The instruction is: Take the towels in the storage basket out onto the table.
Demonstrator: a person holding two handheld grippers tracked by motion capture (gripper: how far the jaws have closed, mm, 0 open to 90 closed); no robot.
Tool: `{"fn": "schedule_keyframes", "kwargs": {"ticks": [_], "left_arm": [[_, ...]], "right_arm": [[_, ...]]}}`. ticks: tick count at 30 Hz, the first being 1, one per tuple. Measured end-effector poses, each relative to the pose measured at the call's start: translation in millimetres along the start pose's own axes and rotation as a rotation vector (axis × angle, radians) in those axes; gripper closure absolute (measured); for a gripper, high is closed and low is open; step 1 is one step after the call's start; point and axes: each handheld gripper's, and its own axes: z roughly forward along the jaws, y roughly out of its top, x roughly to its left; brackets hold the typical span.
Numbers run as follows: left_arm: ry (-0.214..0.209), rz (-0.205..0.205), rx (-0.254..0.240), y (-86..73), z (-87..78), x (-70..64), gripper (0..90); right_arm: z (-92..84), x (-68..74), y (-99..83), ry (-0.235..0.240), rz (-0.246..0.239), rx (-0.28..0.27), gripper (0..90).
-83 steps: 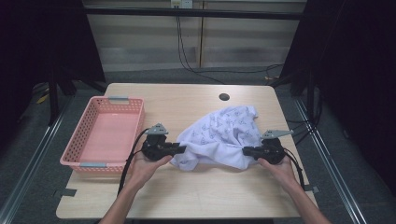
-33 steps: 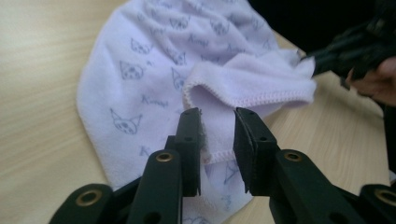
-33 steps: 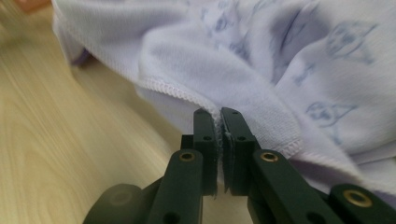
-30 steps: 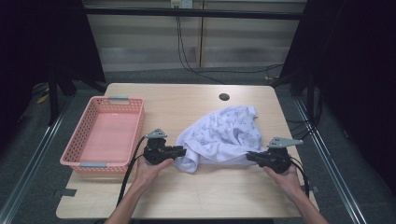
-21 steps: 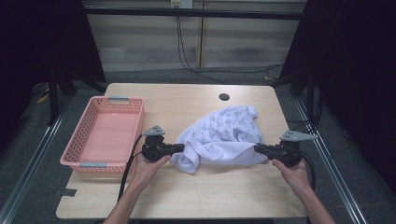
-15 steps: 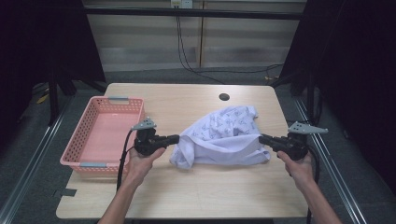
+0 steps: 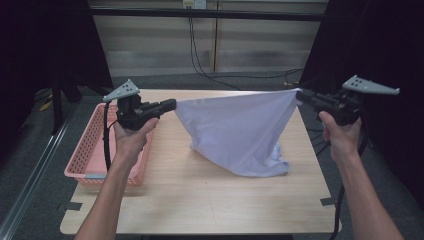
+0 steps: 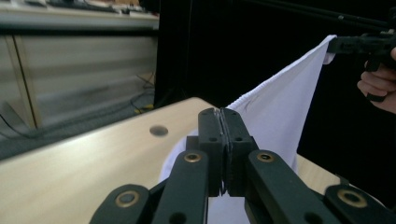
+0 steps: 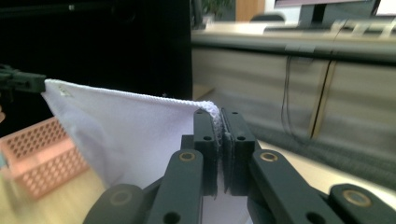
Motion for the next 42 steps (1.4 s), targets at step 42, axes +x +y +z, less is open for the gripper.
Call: {"fn": "schedule_keyframes", "kwargs": {"ticks": [42], "left_arm": [[-0.153,-0.035,0.464,-183.5,3.8,-37.4,72.5]], "right_arm": [[-56.5,56.6,-189.5,0.086,0.008,0.347,53.7]]}}
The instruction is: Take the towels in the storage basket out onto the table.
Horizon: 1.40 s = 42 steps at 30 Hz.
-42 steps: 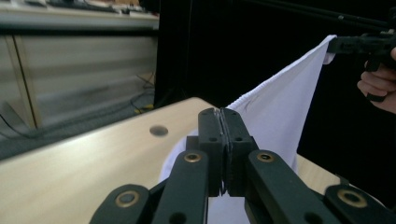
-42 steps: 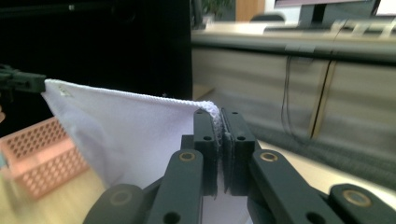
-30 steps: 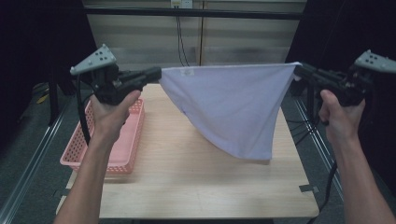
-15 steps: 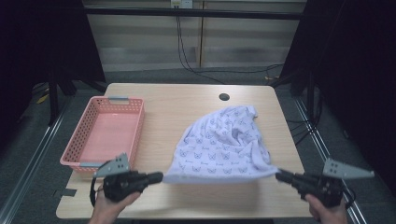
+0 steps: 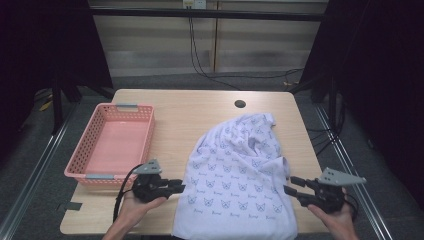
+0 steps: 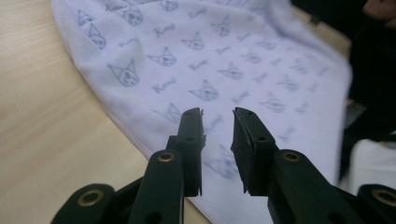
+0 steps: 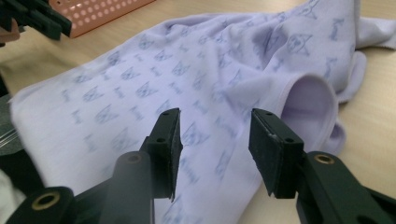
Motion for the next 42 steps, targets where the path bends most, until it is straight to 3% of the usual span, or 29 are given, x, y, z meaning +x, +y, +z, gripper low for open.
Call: {"fn": "schedule_keyframes", "kwargs": {"ticks": [4,6,7,9,11,13,14,16,20,24,28,31,34,36,38,42], "left_arm": [[0.022,-0.018,0.021,17.3,28.5,22.0,67.3],[0.055,-0.056,0.023,24.6,41.7,34.9,62.1],[0.056,-0.061,0.025,26.2,46.8,39.3,61.1],[0.092,-0.056,0.038,27.2,56.3,44.7,60.8],[0.089,-0.071,0.054,26.4,64.9,49.3,61.2],[0.122,-0.047,0.092,24.1,72.0,48.1,67.3],[0.121,-0.043,0.086,22.9,72.2,47.1,71.8],[0.137,-0.011,0.113,22.1,70.2,43.4,82.7],[0.113,-0.011,0.131,12.0,58.5,35.2,88.1],[0.081,-0.014,0.157,-7.0,36.8,19.8,88.3],[0.035,-0.028,0.197,-27.9,15.5,-4.7,88.3],[-0.004,-0.005,0.216,-41.5,1.7,-24.4,87.8],[-0.03,-0.027,0.115,-37.9,-9.9,-21.4,80.0],[-0.018,-0.045,0.066,-30.0,-7.1,-12.1,76.3],[-0.005,-0.038,0.045,-18.4,0.5,-2.8,74.9],[0.043,-0.022,0.028,7.3,22.7,16.2,72.4]], "right_arm": [[26.1,-26.2,19.7,-0.039,-0.017,0.015,52.2],[36.6,-39.0,28.6,-0.062,-0.038,0.045,50.5],[41.0,-44.4,31.8,-0.051,-0.029,0.043,50.4],[49.3,-51.3,35.4,-0.059,-0.021,0.039,49.0],[59.4,-55.5,35.5,-0.051,-0.013,0.049,47.3],[70.3,-57.5,31.9,-0.061,-0.025,0.09,46.7],[75.0,-58.4,28.4,-0.065,-0.025,0.108,47.4],[80.3,-58.2,19.5,-0.047,-0.024,0.145,59.2],[70.8,-48.0,8.0,-0.003,-0.012,0.182,80.8],[48.7,-31.1,-3.7,0.044,0.012,0.179,82.9],[32.9,-12.5,-18.5,0.087,0.009,0.209,82.3],[24.4,3.4,-26.6,0.102,-0.015,0.205,80.1],[19.8,11.0,-26.2,0.122,-0.016,0.179,68.6],[19.1,7.7,-21.0,0.12,-0.003,0.144,62.4],[21.9,1.1,-14.7,0.108,0.008,0.113,61.3],[40.6,-12.9,-3.7,0.059,0.001,0.119,58.6]]}}
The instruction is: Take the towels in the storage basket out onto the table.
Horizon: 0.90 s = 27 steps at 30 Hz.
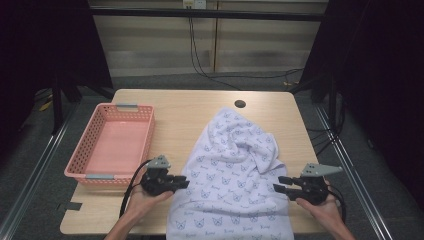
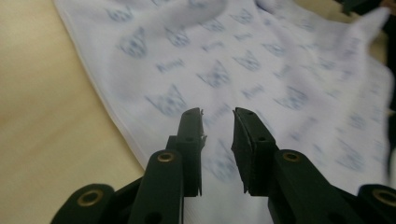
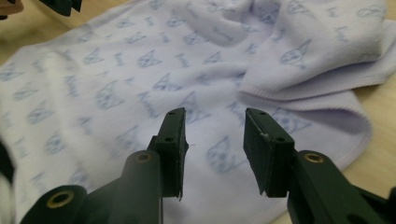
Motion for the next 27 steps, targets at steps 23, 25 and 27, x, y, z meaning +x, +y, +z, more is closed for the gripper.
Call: {"fn": "schedule_keyframes", "kwargs": {"ticks": [23,25,27], "left_arm": [[0.057,-0.003,0.101,-7.1,20.6,17.2,88.3],[0.046,-0.013,0.12,-18.5,7.5,8.0,88.2],[0.0,-0.032,0.137,-30.0,-4.0,0.4,87.4]], "right_arm": [[56.3,-23.6,11.3,-0.061,-0.009,0.117,47.7],[61.9,-20.4,12.5,-0.056,-0.031,0.127,47.5],[66.8,-16.4,13.0,-0.062,-0.058,0.133,47.2]]}}
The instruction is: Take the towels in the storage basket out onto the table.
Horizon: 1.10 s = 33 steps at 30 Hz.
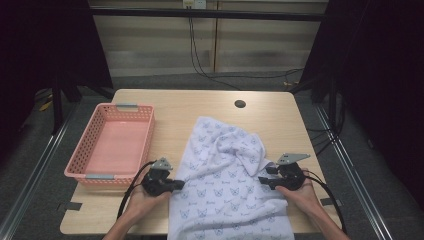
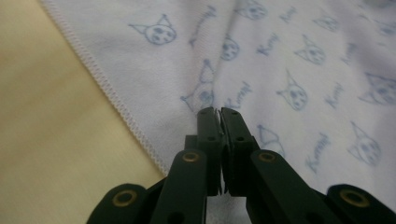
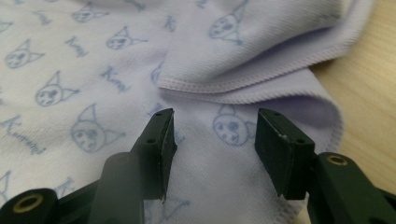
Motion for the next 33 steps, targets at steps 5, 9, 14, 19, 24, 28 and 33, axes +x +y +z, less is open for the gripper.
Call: {"fn": "schedule_keyframes", "kwargs": {"ticks": [5,9,14,19,24,28,33], "left_arm": [[-0.004,0.037,-0.034,-7.4,-8.9,-11.7,68.7],[0.059,0.024,-0.083,11.4,3.3,4.4,58.5],[0.104,0.037,-0.047,18.4,13.6,11.5,76.5],[0.026,0.061,0.001,10.1,10.9,-9.6,78.8],[-0.029,0.062,0.033,-2.2,4.9,-28.0,78.7],[-0.067,0.067,0.047,-13.5,-4.1,-35.4,77.7],[-0.013,0.05,-0.059,3.1,-7.8,-20.2,72.3]], "right_arm": [[1.6,1.1,0.5,-0.009,0.003,-0.006,47.7],[-0.4,5.0,-0.8,-0.043,-0.03,0.006,61.7],[-15.3,4.7,-11.5,-0.011,0.004,0.031,85.3],[-41.4,17.5,-33.0,0.054,0.035,0.082,85.8],[-59.2,39.9,-47.3,0.092,0.018,0.13,86.0],[-58.6,51.4,-45.7,0.125,-0.027,0.143,79.8],[-67.0,37.3,-30.0,0.07,0.02,-0.015,61.8]]}}
